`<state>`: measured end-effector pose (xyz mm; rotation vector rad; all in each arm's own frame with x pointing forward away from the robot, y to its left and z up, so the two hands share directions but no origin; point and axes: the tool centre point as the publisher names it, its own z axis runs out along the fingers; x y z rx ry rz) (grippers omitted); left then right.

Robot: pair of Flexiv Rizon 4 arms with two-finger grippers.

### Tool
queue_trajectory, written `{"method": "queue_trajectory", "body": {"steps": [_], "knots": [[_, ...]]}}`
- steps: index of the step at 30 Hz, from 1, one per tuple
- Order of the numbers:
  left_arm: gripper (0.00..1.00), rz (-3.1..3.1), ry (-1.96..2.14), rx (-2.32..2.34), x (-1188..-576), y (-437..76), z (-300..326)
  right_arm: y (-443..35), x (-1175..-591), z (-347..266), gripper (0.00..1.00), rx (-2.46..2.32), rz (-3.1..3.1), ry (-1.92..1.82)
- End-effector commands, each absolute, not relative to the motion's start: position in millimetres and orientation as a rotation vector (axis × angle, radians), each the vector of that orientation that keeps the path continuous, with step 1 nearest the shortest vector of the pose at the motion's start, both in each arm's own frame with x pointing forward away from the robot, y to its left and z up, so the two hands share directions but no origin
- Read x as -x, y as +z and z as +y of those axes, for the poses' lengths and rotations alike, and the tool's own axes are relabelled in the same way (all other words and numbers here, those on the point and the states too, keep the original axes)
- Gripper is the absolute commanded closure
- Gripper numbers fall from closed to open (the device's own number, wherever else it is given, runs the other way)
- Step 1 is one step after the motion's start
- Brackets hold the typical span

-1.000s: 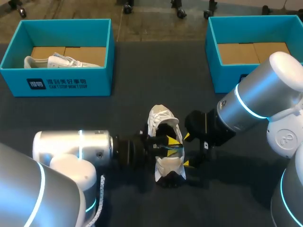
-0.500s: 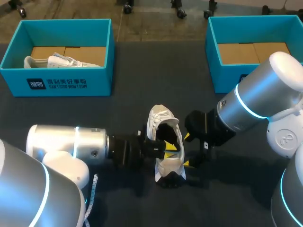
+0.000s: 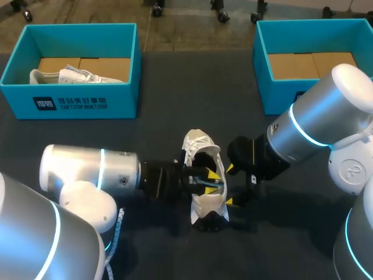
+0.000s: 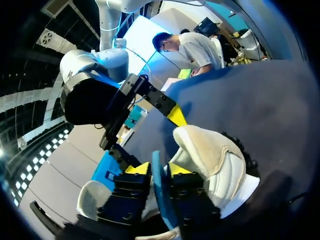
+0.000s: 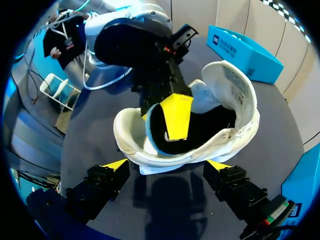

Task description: Take the shoe out of the shoebox, open the shoe tongue, remove and reinsert the insole, then place the shoe into the shoebox

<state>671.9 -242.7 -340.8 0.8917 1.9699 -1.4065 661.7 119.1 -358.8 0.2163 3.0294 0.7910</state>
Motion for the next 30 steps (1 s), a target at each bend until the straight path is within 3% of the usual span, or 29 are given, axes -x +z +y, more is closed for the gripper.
{"method": "queue_trajectory", "body": {"steps": [1, 5, 6, 11, 16, 20, 26, 30], "knots": [[0.27, 1.995, -1.401, -0.919, -670.1, -326.4, -230.9, -359.6, -660.9, 119.0, 0.00, -0.216, 3.027, 0.793], [0.34, 2.017, -1.397, -0.941, -669.5, -320.3, -227.9, -359.6, -660.9, 119.0, 0.00, -0.216, 3.027, 0.793], [0.40, 2.023, -1.388, -0.954, -669.5, -319.6, -227.2, -359.6, -660.9, 119.0, 0.00, -0.216, 3.027, 0.793], [0.38, 2.057, -1.357, -0.997, -669.4, -319.8, -222.8, -357.0, -661.7, 114.5, 0.00, -0.219, 3.025, 0.792], [0.49, 2.077, -1.310, -1.032, -673.3, -316.0, -218.4, -340.8, -667.7, 86.6, 0.00, -0.242, 3.042, 0.736], [0.49, 2.126, -1.267, -1.078, -674.7, -314.5, -210.7, -325.7, -670.1, 60.0, 0.00, -0.235, 3.053, 0.713], [0.34, 2.201, -1.197, -1.160, -671.2, -320.9, -204.2, -308.6, -671.4, 23.7, 0.00, -0.262, 3.055, 0.666], [0.40, 2.248, -1.167, -1.209, -672.0, -319.6, -200.5, -301.2, -675.0, 9.6, 0.00, -0.225, 3.069, 0.660]]}}
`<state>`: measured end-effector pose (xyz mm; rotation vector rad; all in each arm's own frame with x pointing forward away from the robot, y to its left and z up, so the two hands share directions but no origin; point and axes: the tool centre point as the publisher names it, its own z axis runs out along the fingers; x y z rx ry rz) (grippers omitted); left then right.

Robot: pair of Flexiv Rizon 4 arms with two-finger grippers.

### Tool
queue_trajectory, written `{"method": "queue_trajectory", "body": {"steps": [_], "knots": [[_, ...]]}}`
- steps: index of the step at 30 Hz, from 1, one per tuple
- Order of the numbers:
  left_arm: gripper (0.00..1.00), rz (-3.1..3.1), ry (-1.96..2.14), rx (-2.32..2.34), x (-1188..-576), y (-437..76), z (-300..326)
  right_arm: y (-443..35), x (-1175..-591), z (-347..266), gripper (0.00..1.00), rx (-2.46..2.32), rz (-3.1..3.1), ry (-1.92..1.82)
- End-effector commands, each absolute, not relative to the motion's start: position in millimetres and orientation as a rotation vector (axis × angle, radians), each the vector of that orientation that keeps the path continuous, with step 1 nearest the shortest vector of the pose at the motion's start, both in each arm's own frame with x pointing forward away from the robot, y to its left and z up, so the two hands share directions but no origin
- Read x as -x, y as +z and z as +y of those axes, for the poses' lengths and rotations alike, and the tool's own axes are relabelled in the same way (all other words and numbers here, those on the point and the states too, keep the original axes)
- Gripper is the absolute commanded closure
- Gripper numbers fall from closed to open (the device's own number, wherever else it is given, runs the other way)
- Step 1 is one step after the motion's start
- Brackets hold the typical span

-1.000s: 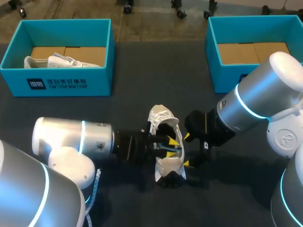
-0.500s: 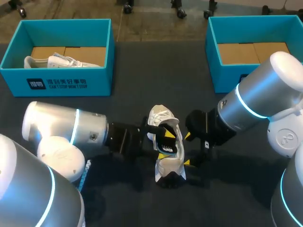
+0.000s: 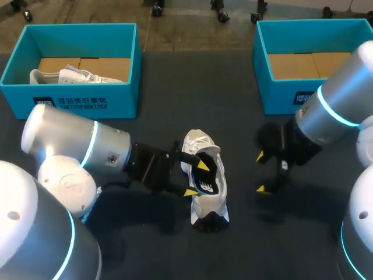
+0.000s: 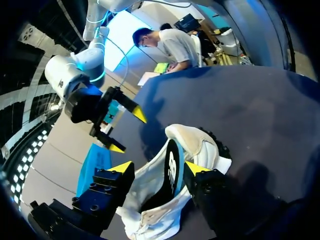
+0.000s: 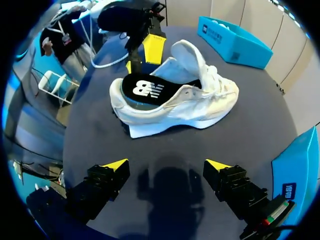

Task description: Take the shoe out of the shoebox, open the shoe tongue, remove and reinsert the insole, then place the shoe into the shoebox

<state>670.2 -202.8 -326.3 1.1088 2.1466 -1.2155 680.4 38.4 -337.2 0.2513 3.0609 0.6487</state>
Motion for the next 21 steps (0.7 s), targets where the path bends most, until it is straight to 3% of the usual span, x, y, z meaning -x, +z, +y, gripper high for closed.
{"method": "queue_trajectory", "body": {"steps": [1, 13, 21], "knots": [[0.42, 2.255, -1.156, -1.222, -672.6, -318.6, -199.2, -299.6, -675.6, 7.0, 0.00, -0.224, 3.069, 0.660], [0.51, 2.421, -1.018, -1.463, -681.1, -299.0, -171.9, -287.1, -681.4, -16.7, 0.00, -0.093, 3.061, 0.725], [0.49, 2.485, -0.946, -1.637, -683.6, -277.1, -157.1, -287.1, -681.4, -16.7, 0.00, -0.093, 3.061, 0.725]]}}
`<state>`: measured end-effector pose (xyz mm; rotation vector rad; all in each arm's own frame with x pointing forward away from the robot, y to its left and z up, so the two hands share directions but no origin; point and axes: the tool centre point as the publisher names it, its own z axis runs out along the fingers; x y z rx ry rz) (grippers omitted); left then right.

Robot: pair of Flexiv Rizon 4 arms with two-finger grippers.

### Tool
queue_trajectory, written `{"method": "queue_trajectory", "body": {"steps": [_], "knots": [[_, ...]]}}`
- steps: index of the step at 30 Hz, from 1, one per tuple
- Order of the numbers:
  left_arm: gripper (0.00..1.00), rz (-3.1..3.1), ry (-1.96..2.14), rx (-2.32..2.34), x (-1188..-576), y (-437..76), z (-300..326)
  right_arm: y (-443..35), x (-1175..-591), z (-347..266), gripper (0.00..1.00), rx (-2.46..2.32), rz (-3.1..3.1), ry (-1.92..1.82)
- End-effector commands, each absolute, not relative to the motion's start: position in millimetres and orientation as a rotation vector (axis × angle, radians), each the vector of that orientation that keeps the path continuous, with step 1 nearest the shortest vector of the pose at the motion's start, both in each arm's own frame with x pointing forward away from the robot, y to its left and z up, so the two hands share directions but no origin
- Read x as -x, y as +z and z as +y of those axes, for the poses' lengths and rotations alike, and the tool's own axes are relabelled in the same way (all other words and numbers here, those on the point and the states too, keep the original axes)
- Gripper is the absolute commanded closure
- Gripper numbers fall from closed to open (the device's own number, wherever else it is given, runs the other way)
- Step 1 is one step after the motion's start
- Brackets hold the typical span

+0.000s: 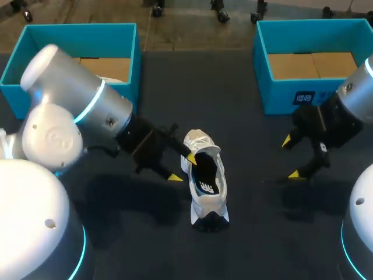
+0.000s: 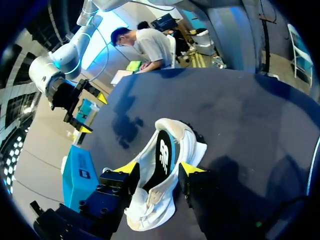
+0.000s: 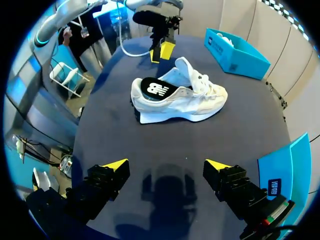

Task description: Take the shoe out of the shoebox, open the shoe tongue, remove and reinsert the insole, then place the shoe into the shoebox

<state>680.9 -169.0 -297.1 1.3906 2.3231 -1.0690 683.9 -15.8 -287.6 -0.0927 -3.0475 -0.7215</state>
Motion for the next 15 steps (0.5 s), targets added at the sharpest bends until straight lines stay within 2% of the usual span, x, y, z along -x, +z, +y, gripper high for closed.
{"method": "queue_trajectory", "body": {"steps": [1, 7, 15], "knots": [[0.49, 2.490, -0.945, -1.655, -683.6, -274.8, -156.1, -287.1, -681.4, -16.7, 0.00, 0.093, -3.051, -0.723], [0.53, 2.520, -0.836, -1.808, -686.7, -262.3, -147.9, -286.3, -682.7, -21.6, 0.00, 0.100, -3.038, -0.716], [0.52, 2.582, -0.661, -1.986, -687.5, -261.5, -132.1, -273.1, -689.5, -50.9, 0.00, 0.007, -2.985, -0.655]]}}
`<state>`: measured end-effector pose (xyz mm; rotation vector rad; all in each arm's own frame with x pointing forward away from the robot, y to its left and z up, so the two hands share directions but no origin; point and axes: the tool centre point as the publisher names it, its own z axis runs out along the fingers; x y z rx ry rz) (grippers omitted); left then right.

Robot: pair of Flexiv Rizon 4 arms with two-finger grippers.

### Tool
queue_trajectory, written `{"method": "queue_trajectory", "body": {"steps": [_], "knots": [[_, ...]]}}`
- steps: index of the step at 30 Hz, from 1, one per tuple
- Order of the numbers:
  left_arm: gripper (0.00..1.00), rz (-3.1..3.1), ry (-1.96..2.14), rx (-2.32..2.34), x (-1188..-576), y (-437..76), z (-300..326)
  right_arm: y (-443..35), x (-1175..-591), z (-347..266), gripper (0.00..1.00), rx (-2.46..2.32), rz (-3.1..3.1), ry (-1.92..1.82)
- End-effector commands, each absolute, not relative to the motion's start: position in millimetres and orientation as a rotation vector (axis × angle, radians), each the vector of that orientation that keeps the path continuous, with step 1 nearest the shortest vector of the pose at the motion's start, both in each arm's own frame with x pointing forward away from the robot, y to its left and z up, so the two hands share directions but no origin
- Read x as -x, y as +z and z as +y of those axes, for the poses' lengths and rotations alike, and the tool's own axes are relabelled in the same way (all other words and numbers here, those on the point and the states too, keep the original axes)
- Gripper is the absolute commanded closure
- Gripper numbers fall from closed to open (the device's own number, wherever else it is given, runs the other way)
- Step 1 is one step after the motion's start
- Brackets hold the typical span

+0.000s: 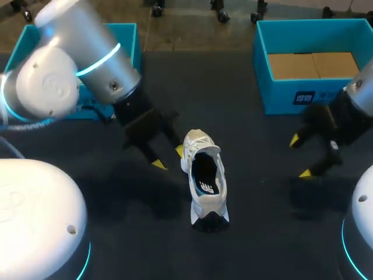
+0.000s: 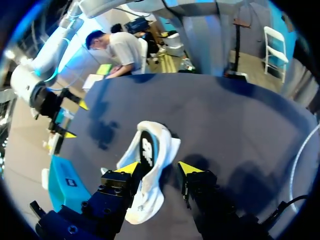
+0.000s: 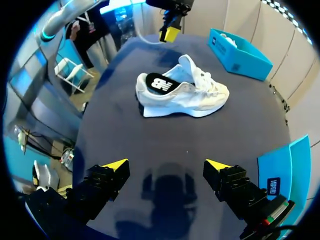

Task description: Take the shoe out of the shoebox, open the shoe tongue, remove and reinsert the insole, then place the shoe into the shoebox

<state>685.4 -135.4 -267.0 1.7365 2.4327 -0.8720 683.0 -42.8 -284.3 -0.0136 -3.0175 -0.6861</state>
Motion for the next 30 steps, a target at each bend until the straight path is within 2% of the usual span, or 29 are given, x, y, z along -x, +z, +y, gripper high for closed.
{"method": "queue_trajectory", "body": {"steps": [1, 7, 9, 24, 30], "knots": [[0.52, 2.581, -0.650, -2.001, -687.1, -261.5, -131.0, -273.1, -689.5, -50.9, 0.00, 0.007, -2.985, -0.655], [0.57, 2.582, -0.543, -2.101, -686.8, -257.5, -123.3, -273.1, -689.5, -50.9, 0.00, 0.007, -2.985, -0.655], [1.00, 2.581, -0.496, -2.136, -688.4, -254.3, -122.4, -273.1, -689.5, -50.9, 0.00, 0.007, -2.985, -0.655], [1.00, 2.546, -0.572, -2.106, -691.3, -248.9, -125.6, -273.1, -689.5, -50.9, 0.00, 0.007, -2.985, -0.655], [1.00, 2.392, -0.517, -2.356, -681.9, -256.7, -148.5, -273.1, -689.5, -50.9, 0.00, 0.007, -2.985, -0.655]]}}
